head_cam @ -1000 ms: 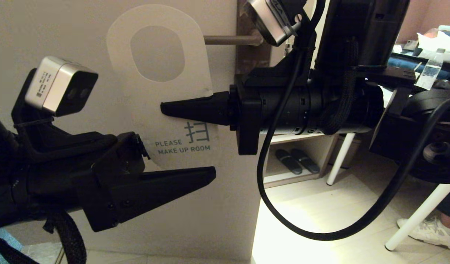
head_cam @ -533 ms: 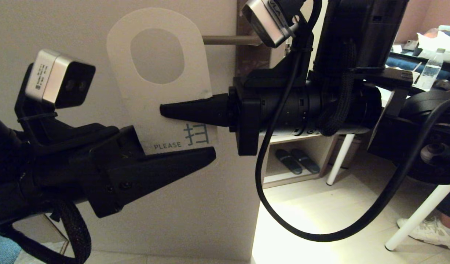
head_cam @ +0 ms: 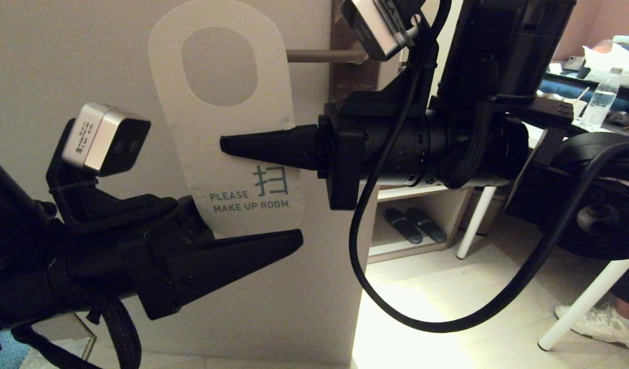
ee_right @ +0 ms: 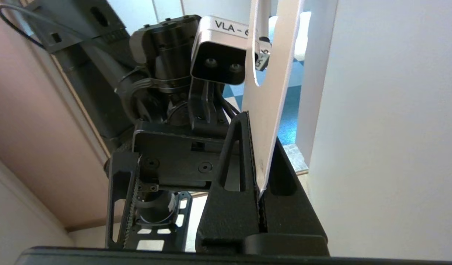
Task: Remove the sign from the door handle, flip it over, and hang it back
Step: Hand it to the other hand
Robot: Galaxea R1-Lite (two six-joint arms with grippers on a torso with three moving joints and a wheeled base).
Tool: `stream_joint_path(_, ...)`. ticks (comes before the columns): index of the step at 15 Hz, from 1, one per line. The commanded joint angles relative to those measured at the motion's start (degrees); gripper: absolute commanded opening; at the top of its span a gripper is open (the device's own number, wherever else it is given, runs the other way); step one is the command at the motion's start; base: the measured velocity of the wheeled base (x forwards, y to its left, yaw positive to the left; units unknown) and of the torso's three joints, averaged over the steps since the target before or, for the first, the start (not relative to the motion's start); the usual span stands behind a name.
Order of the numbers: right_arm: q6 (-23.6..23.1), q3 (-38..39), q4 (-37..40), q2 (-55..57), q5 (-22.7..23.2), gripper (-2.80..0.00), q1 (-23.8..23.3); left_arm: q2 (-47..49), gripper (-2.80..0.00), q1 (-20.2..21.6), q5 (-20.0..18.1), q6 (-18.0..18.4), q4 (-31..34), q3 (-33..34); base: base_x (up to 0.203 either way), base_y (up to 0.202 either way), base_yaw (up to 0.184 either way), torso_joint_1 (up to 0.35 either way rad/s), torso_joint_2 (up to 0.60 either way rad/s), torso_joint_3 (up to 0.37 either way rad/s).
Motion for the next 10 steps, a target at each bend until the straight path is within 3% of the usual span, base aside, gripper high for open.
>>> stream_joint_path(1,0.0,0.1,-0.2,0.2,1.0,-2.80,0.0,-0.1,0.00,0.3,-1.4,0.0,-0.3,0.3,0.000,0.000,0.000,0.000,0.00,0.000)
stream_joint_path(10,-0.5,0.8,-0.2,0.2,1.0,-2.80,0.0,-0.2,0.00,1.3,-2.5,1.1,-0.4,0.0,0.000,0.000,0.000,0.000,0.00,0.000)
